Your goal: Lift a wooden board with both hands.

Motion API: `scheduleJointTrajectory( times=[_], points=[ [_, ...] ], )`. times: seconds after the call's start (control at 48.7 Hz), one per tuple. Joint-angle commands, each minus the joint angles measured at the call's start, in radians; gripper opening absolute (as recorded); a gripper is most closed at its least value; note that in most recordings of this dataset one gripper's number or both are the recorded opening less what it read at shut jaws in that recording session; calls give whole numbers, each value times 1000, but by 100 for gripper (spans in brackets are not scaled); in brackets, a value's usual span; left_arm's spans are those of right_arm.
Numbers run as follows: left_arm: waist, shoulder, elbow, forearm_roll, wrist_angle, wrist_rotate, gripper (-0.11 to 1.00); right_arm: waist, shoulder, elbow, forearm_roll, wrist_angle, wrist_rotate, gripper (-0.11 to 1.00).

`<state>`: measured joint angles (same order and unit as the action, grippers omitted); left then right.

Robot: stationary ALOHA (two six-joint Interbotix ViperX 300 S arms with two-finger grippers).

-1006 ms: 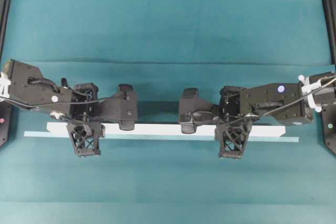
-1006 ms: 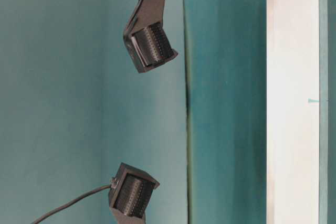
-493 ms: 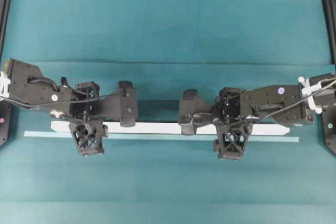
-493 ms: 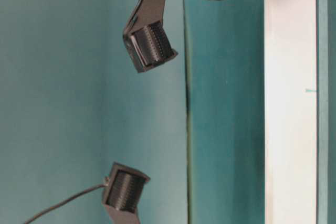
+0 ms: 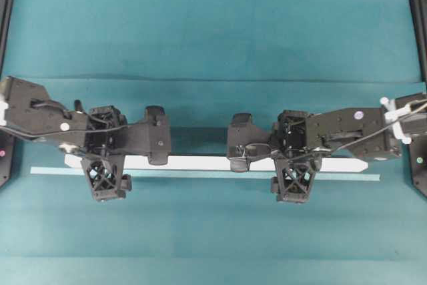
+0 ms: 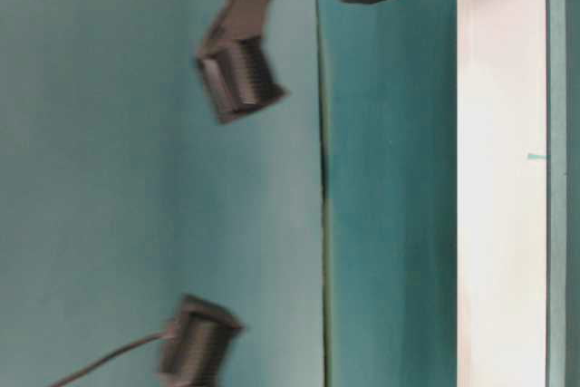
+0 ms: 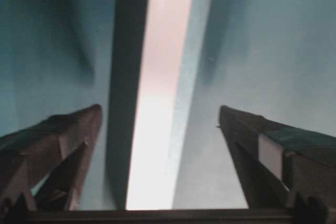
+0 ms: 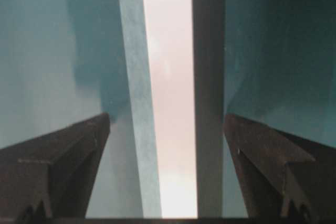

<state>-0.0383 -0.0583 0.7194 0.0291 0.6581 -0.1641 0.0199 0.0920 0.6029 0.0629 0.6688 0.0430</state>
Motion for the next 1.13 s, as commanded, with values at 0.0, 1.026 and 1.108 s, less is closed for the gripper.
scheduleJointTrajectory(
  times=[0.0,1.026,1.108],
  points=[
    [-5,-58,-21,2,3,9,100,-9,-40,-3,-2,-9,8,89],
    [-6,-571,48,2,-204,37,100,-29,-606,74,-2,-132,2,89],
    [-6,-598,51,2,-212,38,100,-31,-664,114,-2,-186,2,89]
  ],
)
